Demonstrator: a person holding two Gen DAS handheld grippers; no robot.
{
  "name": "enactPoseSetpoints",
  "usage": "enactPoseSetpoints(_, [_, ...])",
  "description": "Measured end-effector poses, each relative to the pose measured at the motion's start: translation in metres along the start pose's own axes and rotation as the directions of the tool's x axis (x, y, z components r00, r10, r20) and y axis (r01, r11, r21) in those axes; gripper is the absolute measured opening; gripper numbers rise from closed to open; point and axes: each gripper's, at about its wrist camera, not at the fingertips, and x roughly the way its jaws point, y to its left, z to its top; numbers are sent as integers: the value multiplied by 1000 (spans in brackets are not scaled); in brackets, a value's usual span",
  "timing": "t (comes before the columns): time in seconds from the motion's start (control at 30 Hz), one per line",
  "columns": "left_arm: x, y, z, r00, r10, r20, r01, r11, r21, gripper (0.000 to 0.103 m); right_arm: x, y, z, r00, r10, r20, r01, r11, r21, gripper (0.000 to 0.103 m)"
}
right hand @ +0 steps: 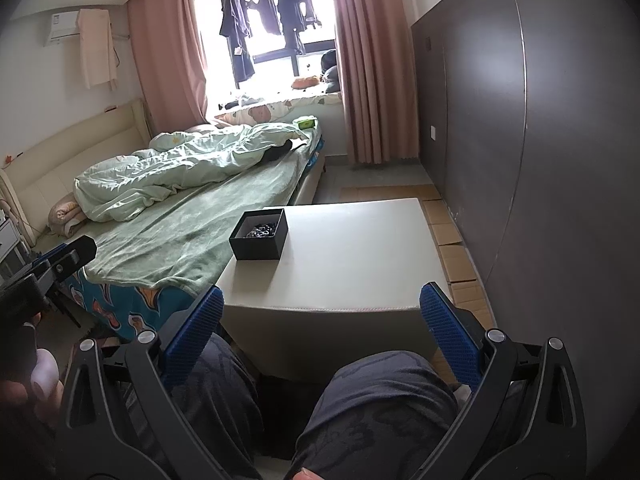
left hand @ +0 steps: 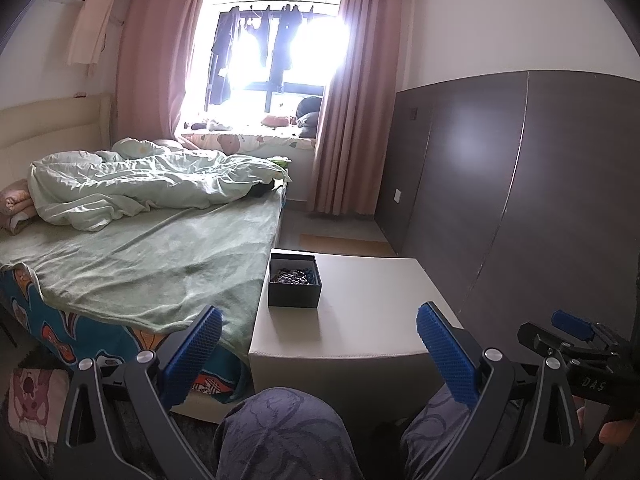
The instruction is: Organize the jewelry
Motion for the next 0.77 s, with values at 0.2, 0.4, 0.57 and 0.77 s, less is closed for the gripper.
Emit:
enactPoseSetpoints(0.2, [1, 1, 0, 1000, -1, -5, 1, 1000, 0, 95, 0, 0, -2, 1000, -19, -7, 19, 1000, 9, 98])
enactPoseSetpoints(0.4, [1, 2, 0, 1000, -4, -10, 4, 1000, 1, 95, 1, 1, -1, 1000, -19, -5, 19, 1000, 4, 98])
enactPoseSetpoints(0.57, [8, 2, 0, 1000, -6, -26, 6, 1000, 0, 95, 7, 2, -1, 1000, -19, -16, 19, 1000, 7, 98])
enactPoseSetpoints(0.77, [31, 17, -8, 998, 13, -57, -15, 999, -42, 95, 22, 4, -3, 999, -18, -47, 18, 1000, 13, 98])
